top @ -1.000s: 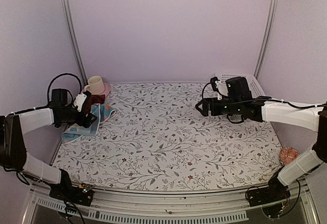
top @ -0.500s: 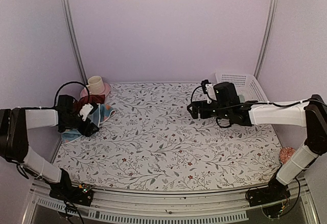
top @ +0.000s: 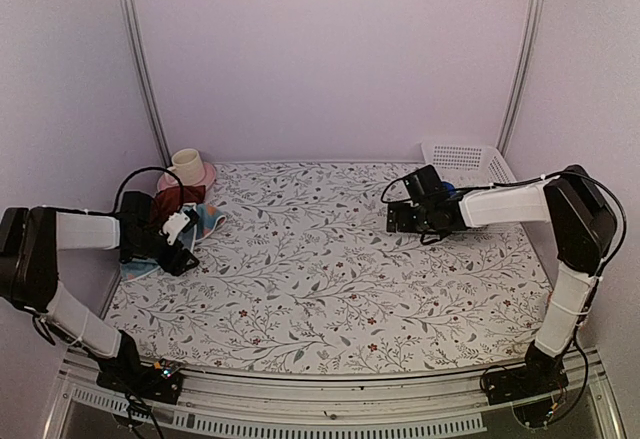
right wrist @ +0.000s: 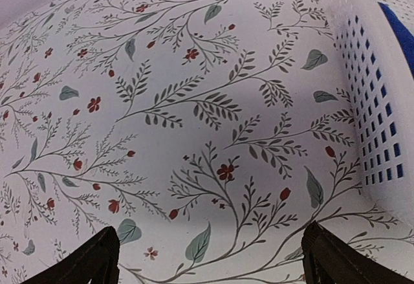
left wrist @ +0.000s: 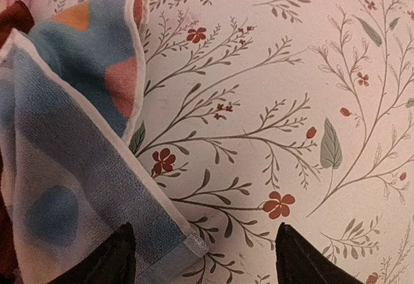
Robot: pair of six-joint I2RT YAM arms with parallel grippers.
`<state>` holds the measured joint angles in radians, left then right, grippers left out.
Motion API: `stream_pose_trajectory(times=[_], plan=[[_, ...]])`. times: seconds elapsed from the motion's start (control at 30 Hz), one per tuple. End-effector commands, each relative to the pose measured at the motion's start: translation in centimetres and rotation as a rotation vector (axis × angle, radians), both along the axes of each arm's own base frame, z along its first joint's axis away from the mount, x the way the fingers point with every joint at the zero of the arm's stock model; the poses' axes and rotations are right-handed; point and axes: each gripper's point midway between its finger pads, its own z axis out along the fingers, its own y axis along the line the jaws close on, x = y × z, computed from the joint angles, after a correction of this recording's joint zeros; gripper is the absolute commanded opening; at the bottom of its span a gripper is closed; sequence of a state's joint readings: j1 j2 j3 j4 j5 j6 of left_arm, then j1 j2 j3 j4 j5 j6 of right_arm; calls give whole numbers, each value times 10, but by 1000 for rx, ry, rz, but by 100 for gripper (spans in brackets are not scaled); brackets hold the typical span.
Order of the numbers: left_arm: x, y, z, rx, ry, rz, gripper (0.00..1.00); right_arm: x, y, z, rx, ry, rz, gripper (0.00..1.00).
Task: Roll the towels
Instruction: Move the storage box to the corner of the board.
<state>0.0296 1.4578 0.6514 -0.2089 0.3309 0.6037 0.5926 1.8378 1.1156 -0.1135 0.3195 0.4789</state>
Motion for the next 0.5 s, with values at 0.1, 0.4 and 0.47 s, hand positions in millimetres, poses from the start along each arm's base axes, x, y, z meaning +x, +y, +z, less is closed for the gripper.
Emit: stream_pose_trajectory(times=[0.1,0.4,0.47], plan=[[-6,-6,-7,-6,18,-25,72,22,-36,-1,-25,27,-126,99],[-3,-5,-6,-6,9,-17,72,57,-69,-17,-61,66,-151,99],[-4,-6,-6,-7,10,-16,72,64,-76,-19,-79,71,-165,99]])
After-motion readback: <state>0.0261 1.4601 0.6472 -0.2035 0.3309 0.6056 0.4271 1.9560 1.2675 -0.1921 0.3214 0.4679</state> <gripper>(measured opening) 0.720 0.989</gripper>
